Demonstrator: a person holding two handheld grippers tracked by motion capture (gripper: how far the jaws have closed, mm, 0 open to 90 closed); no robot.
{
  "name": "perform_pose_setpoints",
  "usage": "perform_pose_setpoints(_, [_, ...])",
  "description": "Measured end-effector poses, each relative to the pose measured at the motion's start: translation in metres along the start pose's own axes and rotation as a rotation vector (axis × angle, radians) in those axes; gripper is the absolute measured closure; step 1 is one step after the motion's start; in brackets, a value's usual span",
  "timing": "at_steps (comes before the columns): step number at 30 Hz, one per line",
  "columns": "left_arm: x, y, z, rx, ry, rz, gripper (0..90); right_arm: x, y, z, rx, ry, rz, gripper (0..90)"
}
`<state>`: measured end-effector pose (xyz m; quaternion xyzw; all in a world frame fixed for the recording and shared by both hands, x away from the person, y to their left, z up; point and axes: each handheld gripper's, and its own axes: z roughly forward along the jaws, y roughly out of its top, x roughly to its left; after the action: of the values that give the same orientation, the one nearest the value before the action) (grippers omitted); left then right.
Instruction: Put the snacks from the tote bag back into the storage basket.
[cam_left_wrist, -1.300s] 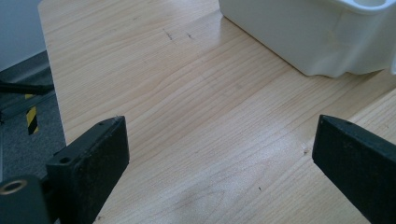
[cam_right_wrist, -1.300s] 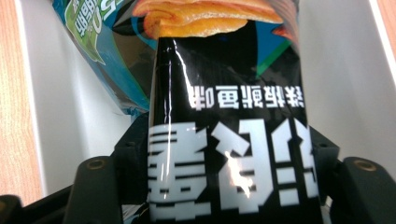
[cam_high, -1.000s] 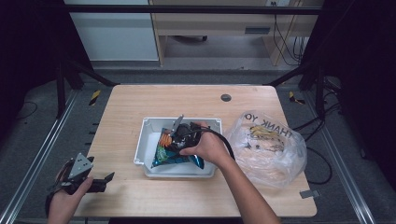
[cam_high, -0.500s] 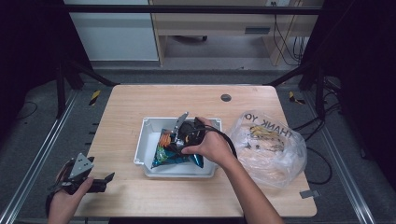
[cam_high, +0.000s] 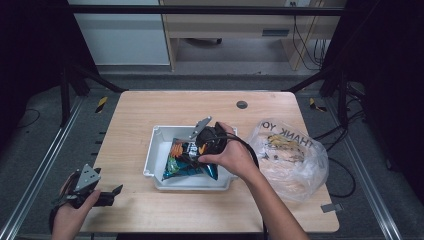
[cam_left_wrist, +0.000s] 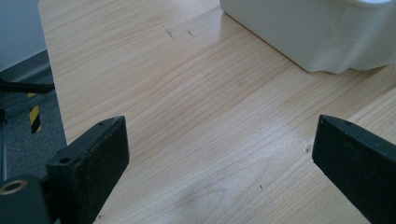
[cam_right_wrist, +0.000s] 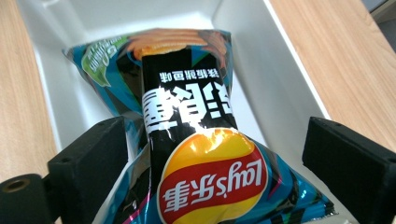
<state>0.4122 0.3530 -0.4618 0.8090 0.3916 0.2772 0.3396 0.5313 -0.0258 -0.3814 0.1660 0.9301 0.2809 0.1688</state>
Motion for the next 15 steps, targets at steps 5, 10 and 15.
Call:
perform_pose_setpoints(5, [0.0, 0.0, 0.0, 0.001, 0.002, 0.0, 3.4, -0.001, -0.001, -0.01, -0.018, -0.005, 0.013, 6.1])
perform_pose_setpoints(10, [0.0, 0.001, 0.0, 0.004, 0.004, 0.002, 3.4, -0.003, -0.002, -0.021, -0.042, -0.02, 0.032, 6.4])
perform_pose_setpoints(15, [-0.001, 0.001, 0.0, 0.006, 0.005, 0.003, 3.4, -0.004, -0.001, -0.033, -0.071, -0.037, 0.043, 6.5])
